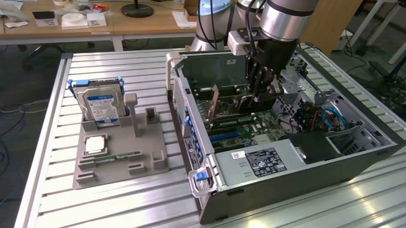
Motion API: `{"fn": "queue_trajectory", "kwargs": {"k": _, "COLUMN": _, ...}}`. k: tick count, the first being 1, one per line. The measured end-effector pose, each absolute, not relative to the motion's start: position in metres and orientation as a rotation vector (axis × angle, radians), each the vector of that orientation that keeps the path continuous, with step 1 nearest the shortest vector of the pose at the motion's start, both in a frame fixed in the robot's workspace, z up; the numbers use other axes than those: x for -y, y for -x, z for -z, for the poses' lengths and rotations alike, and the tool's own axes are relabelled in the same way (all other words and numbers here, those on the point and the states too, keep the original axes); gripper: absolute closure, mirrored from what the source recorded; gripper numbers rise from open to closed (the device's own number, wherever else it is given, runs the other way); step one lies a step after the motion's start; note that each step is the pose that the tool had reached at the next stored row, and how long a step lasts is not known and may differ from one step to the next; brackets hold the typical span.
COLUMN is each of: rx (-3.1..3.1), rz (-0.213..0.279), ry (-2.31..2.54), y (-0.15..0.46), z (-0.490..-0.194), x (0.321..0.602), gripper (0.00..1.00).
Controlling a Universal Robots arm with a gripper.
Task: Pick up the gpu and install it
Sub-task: 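Insert the gpu into the slot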
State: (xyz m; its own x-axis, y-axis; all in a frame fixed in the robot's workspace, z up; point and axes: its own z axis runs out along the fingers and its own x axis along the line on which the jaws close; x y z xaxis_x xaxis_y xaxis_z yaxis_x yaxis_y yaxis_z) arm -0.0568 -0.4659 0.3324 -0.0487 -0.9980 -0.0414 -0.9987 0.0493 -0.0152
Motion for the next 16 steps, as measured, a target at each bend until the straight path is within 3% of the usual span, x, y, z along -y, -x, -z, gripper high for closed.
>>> {"fn": "queue_trajectory", "kwargs": {"k": 16, "rx": -2.246, "rz": -0.027, "ry": 2.138, "y": 0.0569, "z": -0.3295, "x": 0.4659, "gripper": 0.73}}
